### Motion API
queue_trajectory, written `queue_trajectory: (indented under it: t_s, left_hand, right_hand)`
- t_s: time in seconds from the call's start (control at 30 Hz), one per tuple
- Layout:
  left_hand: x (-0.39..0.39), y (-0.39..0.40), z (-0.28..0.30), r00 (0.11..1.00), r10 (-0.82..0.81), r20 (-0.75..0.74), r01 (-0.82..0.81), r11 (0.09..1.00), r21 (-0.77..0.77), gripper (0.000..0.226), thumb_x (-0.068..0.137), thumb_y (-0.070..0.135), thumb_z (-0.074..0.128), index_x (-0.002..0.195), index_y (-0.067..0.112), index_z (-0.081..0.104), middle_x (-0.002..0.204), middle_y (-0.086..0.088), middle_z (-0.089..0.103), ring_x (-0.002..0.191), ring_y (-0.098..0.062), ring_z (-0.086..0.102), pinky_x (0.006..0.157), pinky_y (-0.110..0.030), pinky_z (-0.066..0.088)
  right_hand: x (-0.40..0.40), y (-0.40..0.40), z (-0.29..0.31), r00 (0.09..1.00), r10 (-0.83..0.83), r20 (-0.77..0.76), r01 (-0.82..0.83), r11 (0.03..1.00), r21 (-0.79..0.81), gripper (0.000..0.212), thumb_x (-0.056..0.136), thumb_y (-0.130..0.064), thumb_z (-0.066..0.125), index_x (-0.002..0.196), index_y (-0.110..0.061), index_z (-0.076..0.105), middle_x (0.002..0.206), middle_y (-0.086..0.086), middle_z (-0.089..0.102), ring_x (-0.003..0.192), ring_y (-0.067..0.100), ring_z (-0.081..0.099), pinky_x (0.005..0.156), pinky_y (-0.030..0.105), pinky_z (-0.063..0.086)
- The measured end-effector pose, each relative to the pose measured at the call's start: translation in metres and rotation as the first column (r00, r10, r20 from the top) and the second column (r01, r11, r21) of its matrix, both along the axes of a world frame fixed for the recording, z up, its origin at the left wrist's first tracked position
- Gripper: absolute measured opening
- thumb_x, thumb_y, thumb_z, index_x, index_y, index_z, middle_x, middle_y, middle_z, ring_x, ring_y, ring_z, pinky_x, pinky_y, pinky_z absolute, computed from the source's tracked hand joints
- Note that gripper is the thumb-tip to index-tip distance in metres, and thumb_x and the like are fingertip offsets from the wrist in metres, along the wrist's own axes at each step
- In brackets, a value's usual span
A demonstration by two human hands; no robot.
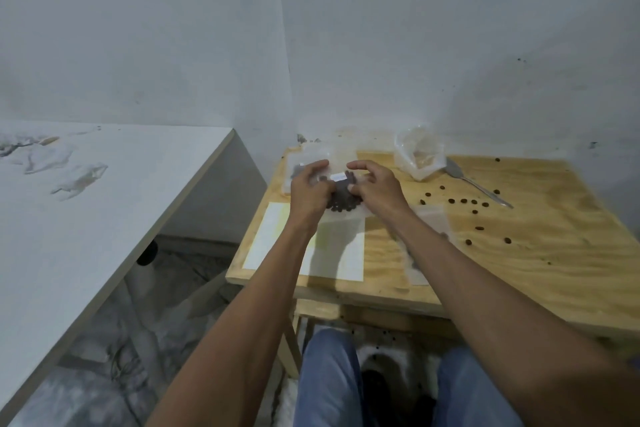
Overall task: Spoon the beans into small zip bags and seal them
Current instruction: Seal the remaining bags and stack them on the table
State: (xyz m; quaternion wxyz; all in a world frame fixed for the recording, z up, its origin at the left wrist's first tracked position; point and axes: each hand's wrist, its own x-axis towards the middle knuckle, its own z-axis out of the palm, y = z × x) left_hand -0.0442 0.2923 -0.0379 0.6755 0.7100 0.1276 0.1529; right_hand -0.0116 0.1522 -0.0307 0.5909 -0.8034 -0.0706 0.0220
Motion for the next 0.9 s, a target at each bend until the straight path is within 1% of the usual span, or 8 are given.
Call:
queue_trajectory:
  t_s: [0.13, 0.27, 0.43, 0.53, 0.6, 0.67, 0.77, 0.9]
  left_hand:
    - [0.021, 0.030, -0.002, 0.997, 0.073, 0.040, -0.076, 0.992, 0.095, 0.043, 0.080, -0.001, 0.074, 0.119, 0.016, 0.067, 0.113, 0.001, 0.063, 0.103, -0.022, 0.064, 0.080, -0.029, 0.056]
    - [0.049, 0.057, -0.002, 0.979, 0.200, 0.038, -0.203, 0.953, 0.227, 0.030, 0.082, 0.008, 0.079, 0.111, 0.008, 0.074, 0.105, -0.008, 0.074, 0.091, -0.020, 0.069, 0.070, -0.016, 0.054]
    - [0.086, 0.084, -0.007, 0.972, 0.220, -0.076, -0.174, 0.902, 0.395, 0.039, 0.083, 0.021, 0.079, 0.119, 0.007, 0.072, 0.121, -0.009, 0.072, 0.110, -0.022, 0.067, 0.100, -0.039, 0.053]
    - [0.098, 0.091, -0.014, 0.970, 0.199, -0.139, -0.119, 0.889, 0.442, 0.039, 0.085, 0.022, 0.078, 0.119, 0.006, 0.072, 0.123, -0.010, 0.071, 0.112, -0.023, 0.066, 0.102, -0.037, 0.051]
    - [0.102, 0.091, -0.021, 0.967, 0.189, -0.171, -0.086, 0.875, 0.476, 0.032, 0.089, 0.023, 0.074, 0.116, 0.006, 0.074, 0.120, -0.008, 0.072, 0.111, -0.022, 0.066, 0.097, -0.029, 0.050]
    - [0.104, 0.089, -0.027, 0.966, 0.174, -0.192, -0.066, 0.883, 0.465, 0.028, 0.091, 0.025, 0.071, 0.112, 0.007, 0.076, 0.113, -0.008, 0.075, 0.106, -0.022, 0.068, 0.091, -0.027, 0.050]
    - [0.101, 0.085, -0.026, 0.960, 0.200, -0.194, -0.077, 0.859, 0.506, 0.033, 0.094, 0.032, 0.068, 0.118, 0.010, 0.074, 0.120, -0.008, 0.072, 0.112, -0.023, 0.065, 0.093, -0.028, 0.049]
    - [0.088, 0.072, -0.017, 0.957, 0.290, -0.014, -0.206, 0.714, 0.669, 0.032, 0.094, 0.034, 0.068, 0.120, 0.017, 0.070, 0.133, -0.008, 0.055, 0.125, -0.028, 0.050, 0.104, -0.041, 0.046]
  right_hand:
    - [0.025, 0.024, -0.001, 0.998, -0.067, 0.009, 0.067, 0.997, -0.039, 0.041, 0.085, -0.007, 0.075, 0.123, -0.022, 0.070, 0.108, 0.000, 0.063, 0.095, 0.015, 0.056, 0.067, 0.019, 0.044]
    - [0.059, 0.057, -0.002, 0.995, -0.095, 0.014, 0.096, 0.994, -0.042, 0.043, 0.084, -0.010, 0.078, 0.125, -0.018, 0.071, 0.123, 0.002, 0.069, 0.108, 0.018, 0.063, 0.092, 0.028, 0.053]
    - [0.092, 0.085, -0.006, 0.997, -0.041, -0.062, 0.034, 0.995, -0.098, 0.053, 0.084, -0.006, 0.076, 0.136, -0.009, 0.064, 0.140, 0.006, 0.063, 0.127, 0.021, 0.059, 0.107, 0.029, 0.047]
    - [0.100, 0.093, -0.012, 0.996, -0.065, -0.055, 0.052, 0.977, -0.208, 0.039, 0.089, -0.008, 0.072, 0.127, -0.007, 0.069, 0.134, 0.007, 0.066, 0.123, 0.025, 0.061, 0.105, 0.034, 0.051]
    - [0.101, 0.097, -0.017, 0.997, -0.076, -0.003, 0.069, 0.932, -0.357, 0.022, 0.091, -0.014, 0.066, 0.109, -0.009, 0.077, 0.116, 0.008, 0.073, 0.107, 0.027, 0.067, 0.091, 0.037, 0.058]
    - [0.099, 0.100, -0.018, 0.995, -0.088, 0.044, 0.098, 0.872, -0.480, 0.025, 0.091, -0.024, 0.060, 0.103, -0.011, 0.078, 0.111, 0.008, 0.073, 0.102, 0.029, 0.066, 0.079, 0.035, 0.057]
    - [0.097, 0.098, -0.013, 0.997, -0.055, 0.049, 0.073, 0.791, -0.607, 0.037, 0.094, -0.039, 0.055, 0.119, -0.018, 0.073, 0.130, 0.007, 0.062, 0.122, 0.032, 0.052, 0.086, 0.038, 0.049]
    - [0.089, 0.082, -0.005, 0.995, -0.082, 0.060, 0.102, 0.835, -0.541, 0.033, 0.096, -0.037, 0.063, 0.125, -0.022, 0.069, 0.137, 0.005, 0.058, 0.125, 0.030, 0.053, 0.095, 0.041, 0.052]
